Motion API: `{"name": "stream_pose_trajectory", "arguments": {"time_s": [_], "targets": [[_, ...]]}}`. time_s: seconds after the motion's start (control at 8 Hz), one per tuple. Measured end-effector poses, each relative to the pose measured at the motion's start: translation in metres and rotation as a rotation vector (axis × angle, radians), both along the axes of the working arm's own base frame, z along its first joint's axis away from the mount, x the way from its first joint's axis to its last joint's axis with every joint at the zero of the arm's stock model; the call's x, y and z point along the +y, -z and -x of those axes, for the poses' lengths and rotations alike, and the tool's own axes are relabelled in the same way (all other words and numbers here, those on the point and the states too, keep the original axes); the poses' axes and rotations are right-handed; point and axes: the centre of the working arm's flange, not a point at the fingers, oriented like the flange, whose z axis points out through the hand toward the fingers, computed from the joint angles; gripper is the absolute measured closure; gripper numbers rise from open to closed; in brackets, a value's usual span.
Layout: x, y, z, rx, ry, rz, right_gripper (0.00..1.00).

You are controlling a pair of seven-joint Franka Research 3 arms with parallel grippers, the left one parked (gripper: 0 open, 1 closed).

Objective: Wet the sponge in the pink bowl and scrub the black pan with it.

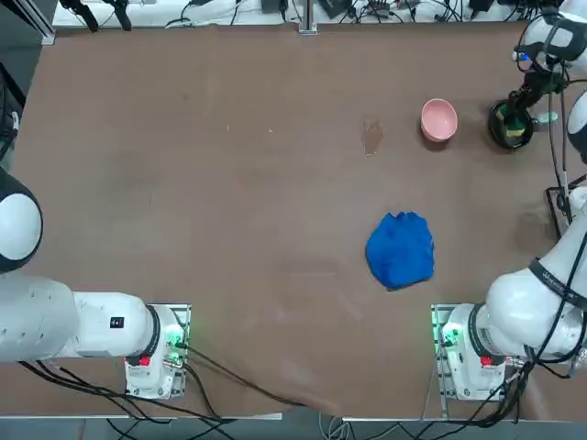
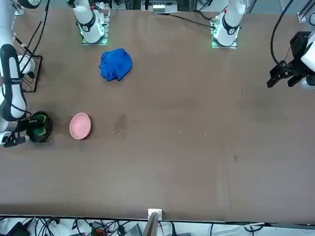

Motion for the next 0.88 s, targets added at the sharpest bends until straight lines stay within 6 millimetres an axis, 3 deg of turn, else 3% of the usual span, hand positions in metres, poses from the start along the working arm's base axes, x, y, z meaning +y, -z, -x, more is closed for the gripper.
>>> {"name": "stream_pose_trajectory", "arguments": {"time_s": [0.38, 0.88], "targets": [[-0.030, 0.020, 0.004, -0.060, -0.015, 0.021, 0.92], [-0.023, 0.018, -0.020, -0.102, -0.039, 0.028, 0.92]]}}
